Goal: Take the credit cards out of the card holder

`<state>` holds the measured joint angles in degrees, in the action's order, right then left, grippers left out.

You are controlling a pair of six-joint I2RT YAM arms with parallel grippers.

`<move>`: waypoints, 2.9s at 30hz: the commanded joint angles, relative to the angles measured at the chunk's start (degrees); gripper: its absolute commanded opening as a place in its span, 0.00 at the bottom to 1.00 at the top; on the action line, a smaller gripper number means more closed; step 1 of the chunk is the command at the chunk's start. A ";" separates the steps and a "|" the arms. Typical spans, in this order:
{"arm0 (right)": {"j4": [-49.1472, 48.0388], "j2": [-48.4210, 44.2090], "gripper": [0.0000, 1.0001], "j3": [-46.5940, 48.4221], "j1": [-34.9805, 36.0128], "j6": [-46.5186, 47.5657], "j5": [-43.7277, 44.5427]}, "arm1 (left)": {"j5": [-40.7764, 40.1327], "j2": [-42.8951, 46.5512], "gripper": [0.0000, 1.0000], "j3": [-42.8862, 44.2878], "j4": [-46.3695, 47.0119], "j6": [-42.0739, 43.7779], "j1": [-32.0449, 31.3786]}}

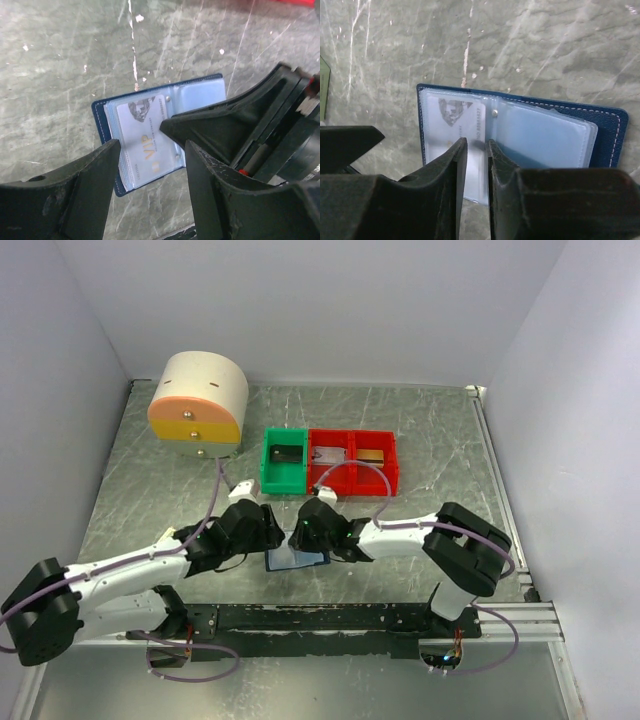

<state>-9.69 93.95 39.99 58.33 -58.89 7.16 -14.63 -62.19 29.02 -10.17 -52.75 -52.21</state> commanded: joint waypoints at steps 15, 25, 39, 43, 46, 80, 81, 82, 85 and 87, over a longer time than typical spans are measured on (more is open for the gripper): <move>17.07 6.49 0.23 13.55 5.09 2.68 8.27 | -15.01 16.95 0.70 0.36 -13.19 -1.92 0.04; 17.92 6.74 0.23 7.90 4.99 -2.75 10.23 | -4.71 13.37 0.71 -2.16 -5.48 1.25 0.14; 9.70 4.48 0.22 -0.27 2.81 -2.61 5.74 | 4.12 5.60 0.70 -3.32 2.93 1.63 0.10; 5.40 3.97 0.20 -4.12 1.56 -4.76 4.14 | 4.92 4.51 0.70 -4.55 4.29 0.36 0.14; 1.80 3.20 0.19 -7.00 0.28 -5.51 2.42 | 5.33 3.34 0.70 -5.43 5.32 -0.79 0.03; 1.01 4.42 0.18 -7.13 -0.97 -4.19 0.47 | 9.34 1.43 0.56 -7.64 13.66 -2.53 0.13; 0.67 4.28 0.18 -7.18 -1.01 -4.03 0.22 | 10.03 1.64 0.54 -7.78 14.40 -2.01 0.09; 0.19 3.86 0.19 -7.25 -1.00 -3.70 -0.01 | 11.41 1.64 0.53 -7.89 15.57 -1.58 0.13; -0.99 1.29 0.23 -6.83 -0.99 -1.26 -0.78 | 14.67 0.75 0.52 -7.76 19.31 -0.58 0.09; -0.36 -1.89 0.28 -5.91 -1.15 0.14 -0.10 | 15.67 -0.47 0.51 -7.00 20.03 -0.36 0.13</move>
<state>-18.57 93.91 34.92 57.54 -63.99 6.11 -4.32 -61.47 21.52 3.18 -54.57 -52.18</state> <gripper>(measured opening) 0.237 0.520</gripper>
